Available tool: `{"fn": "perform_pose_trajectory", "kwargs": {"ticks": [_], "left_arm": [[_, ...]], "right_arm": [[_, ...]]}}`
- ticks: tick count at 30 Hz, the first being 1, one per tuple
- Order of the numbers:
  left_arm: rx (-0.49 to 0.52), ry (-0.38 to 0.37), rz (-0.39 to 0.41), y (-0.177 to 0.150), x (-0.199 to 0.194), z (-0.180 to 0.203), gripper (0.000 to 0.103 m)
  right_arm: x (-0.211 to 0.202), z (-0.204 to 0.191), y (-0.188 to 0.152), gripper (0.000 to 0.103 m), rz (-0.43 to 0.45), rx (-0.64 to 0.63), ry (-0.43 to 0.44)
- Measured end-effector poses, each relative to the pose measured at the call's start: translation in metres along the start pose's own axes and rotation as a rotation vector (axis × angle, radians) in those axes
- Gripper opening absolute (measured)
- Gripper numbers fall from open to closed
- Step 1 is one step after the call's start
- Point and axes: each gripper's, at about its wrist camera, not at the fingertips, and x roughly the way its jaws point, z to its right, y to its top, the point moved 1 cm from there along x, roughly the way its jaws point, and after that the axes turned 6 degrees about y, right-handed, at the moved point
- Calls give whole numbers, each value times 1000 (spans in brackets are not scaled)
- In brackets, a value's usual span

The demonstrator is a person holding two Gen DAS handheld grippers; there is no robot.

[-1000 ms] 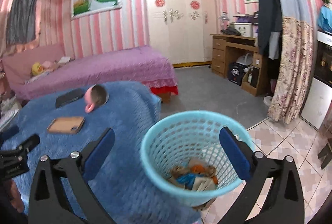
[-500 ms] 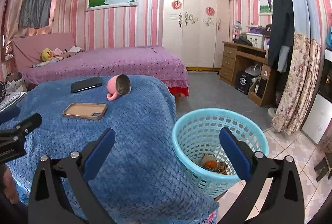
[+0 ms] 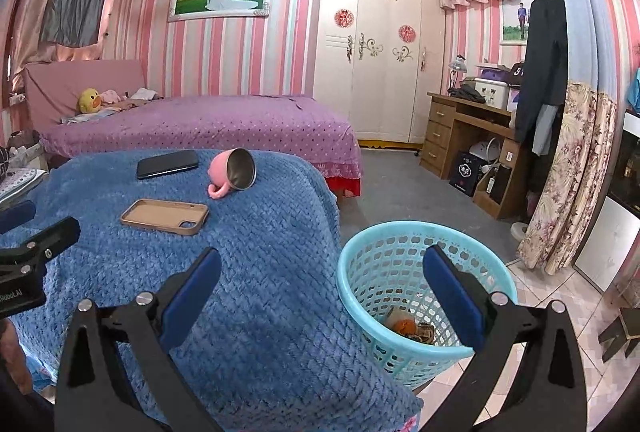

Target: Collect trash

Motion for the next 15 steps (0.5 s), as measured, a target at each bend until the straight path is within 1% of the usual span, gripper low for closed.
{"fn": "perform_pose_trajectory", "kwargs": {"ticks": [8, 15], "left_arm": [[14, 20, 20, 1, 2, 3, 98], [14, 16, 20, 0, 3, 2, 98]], "right_arm": [[0, 2, 0, 99, 2, 2, -4], [-2, 2, 1, 98, 8, 0, -8]]}}
